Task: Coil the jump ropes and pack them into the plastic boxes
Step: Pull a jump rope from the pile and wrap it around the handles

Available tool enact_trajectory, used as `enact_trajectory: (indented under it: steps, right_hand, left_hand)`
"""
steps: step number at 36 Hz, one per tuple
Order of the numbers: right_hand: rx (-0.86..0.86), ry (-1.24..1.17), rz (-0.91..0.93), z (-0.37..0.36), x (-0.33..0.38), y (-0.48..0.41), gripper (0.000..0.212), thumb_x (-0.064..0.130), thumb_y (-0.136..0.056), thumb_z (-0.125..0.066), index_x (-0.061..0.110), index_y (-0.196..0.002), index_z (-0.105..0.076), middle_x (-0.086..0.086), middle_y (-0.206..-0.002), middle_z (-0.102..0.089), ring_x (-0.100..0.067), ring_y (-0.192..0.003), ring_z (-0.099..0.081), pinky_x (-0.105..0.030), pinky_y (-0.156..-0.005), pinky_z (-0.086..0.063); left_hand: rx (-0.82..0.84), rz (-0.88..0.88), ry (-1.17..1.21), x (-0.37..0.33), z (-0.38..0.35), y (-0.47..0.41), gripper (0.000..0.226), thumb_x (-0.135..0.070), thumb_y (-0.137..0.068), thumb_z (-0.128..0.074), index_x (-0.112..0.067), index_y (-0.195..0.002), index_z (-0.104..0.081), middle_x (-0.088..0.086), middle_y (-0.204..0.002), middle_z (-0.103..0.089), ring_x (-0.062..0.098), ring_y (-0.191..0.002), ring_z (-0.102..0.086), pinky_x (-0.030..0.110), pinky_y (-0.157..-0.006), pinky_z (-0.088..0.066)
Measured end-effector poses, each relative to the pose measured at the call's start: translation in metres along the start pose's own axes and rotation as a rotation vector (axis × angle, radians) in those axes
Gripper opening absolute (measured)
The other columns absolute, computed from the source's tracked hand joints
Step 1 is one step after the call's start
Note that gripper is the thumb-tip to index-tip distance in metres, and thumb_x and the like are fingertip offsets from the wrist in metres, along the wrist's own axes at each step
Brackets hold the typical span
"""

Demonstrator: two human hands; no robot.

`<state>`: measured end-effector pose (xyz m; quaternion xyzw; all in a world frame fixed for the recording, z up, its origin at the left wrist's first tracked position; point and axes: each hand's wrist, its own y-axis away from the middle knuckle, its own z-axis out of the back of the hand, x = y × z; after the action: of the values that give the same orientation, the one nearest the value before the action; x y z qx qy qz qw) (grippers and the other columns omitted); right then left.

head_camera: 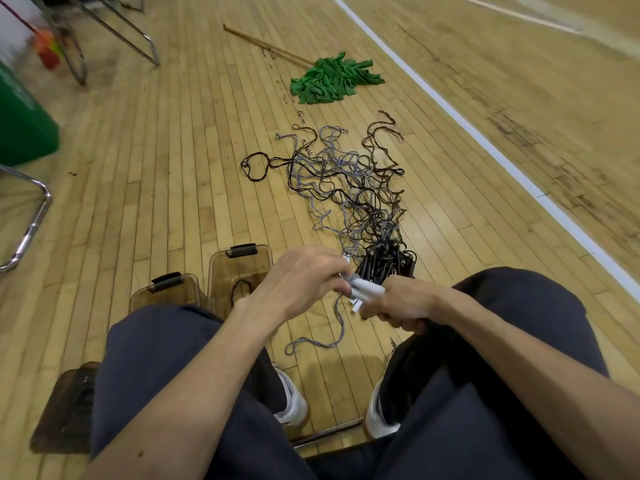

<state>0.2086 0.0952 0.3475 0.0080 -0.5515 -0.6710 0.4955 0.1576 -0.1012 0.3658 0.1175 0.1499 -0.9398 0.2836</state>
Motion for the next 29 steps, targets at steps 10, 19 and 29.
enact_trajectory:
  steps: [10, 19, 29]
  right_hand:
    - [0.216, 0.230, 0.088, -0.013, 0.004, 0.014, 0.034, 0.035, -0.092, -0.067, 0.013, -0.070, -0.053, -0.002, -0.056, -0.046, -0.016, -0.042, -0.038, -0.025, -0.045, -0.034]
    - [0.285, 0.062, 0.280, -0.008, 0.004, 0.033, 0.050, 0.056, -0.095, -0.060, 0.009, -0.078, -0.057, 0.004, -0.049, -0.044, -0.013, -0.040, -0.039, -0.022, -0.043, -0.036]
    - [0.236, -0.217, 0.394, -0.004, 0.005, 0.043, 0.054, 0.058, -0.096, -0.054, 0.011, -0.070, -0.051, 0.006, -0.047, -0.037, -0.013, -0.043, -0.030, -0.023, -0.044, -0.028]
  left_hand:
    - [0.221, 0.336, 0.456, -0.001, 0.003, -0.007, 0.027, -0.037, -0.065, -0.090, -0.021, -0.083, -0.078, -0.008, -0.072, -0.069, 0.001, -0.066, -0.058, 0.018, -0.061, -0.043]
    - [0.397, 0.471, 0.913, 0.006, 0.010, -0.010, 0.004, -0.011, -0.083, -0.076, -0.013, -0.087, -0.076, -0.009, -0.073, -0.071, 0.001, -0.067, -0.061, 0.015, -0.063, -0.047]
    - [0.349, 0.536, 1.086, 0.001, 0.001, -0.010, 0.016, -0.030, -0.081, -0.074, -0.026, -0.065, -0.072, 0.006, -0.078, -0.061, 0.010, -0.064, -0.053, 0.021, -0.055, -0.041]
